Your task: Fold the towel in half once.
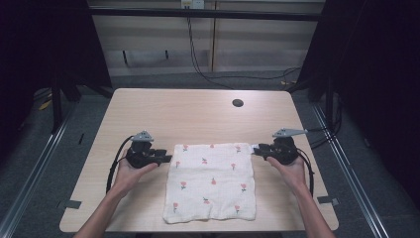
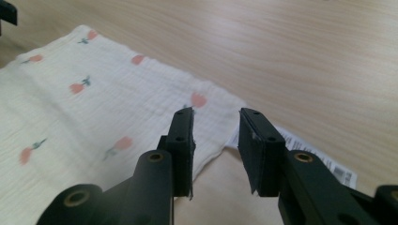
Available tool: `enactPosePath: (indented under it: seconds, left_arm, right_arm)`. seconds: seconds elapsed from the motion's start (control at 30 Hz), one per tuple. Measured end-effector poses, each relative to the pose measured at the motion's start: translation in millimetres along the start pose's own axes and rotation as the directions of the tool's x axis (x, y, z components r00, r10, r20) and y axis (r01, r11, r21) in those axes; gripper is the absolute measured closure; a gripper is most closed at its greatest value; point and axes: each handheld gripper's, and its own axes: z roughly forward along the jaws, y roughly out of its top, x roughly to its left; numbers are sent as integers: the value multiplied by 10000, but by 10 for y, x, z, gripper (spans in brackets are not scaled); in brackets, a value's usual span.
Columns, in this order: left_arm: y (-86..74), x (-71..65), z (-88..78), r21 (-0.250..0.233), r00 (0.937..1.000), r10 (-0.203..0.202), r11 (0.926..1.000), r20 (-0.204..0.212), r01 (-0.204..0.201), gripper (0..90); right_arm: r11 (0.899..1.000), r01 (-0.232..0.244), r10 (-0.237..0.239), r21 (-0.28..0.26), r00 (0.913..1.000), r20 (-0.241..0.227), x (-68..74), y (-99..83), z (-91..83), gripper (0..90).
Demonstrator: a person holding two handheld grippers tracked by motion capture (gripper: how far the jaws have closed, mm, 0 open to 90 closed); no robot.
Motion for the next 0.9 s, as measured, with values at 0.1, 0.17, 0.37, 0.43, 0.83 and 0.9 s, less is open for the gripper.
enactPosePath:
  seconds: [0.1,0.17,0.37,0.43,0.83,0.9]
  left_arm:
    - [22,75,63,-88,9996,-263,9996,37,264,641]
    - [30,114,94,-85,9995,-298,9995,-60,298,640]
    - [53,248,150,-125,9984,-503,9987,-252,500,613]
    - [56,272,170,-146,9976,-665,9977,-197,663,602]
    - [68,359,384,-39,9945,-926,9957,-484,925,531]
    - [81,362,435,99,9950,-862,9962,-501,868,520]
  right_arm:
    - [9997,-234,234,91,9997,-20,-109,78,160,673]
    - [9994,-131,130,327,9999,35,-152,130,274,675]
    - [9970,-198,203,746,9998,-47,-218,171,557,652]
    - [9958,-241,242,888,9997,-9,-214,160,626,645]
    - [9922,-410,399,1173,9991,121,-214,107,733,806]
    - [9922,-553,544,1115,9985,115,-214,93,727,839]
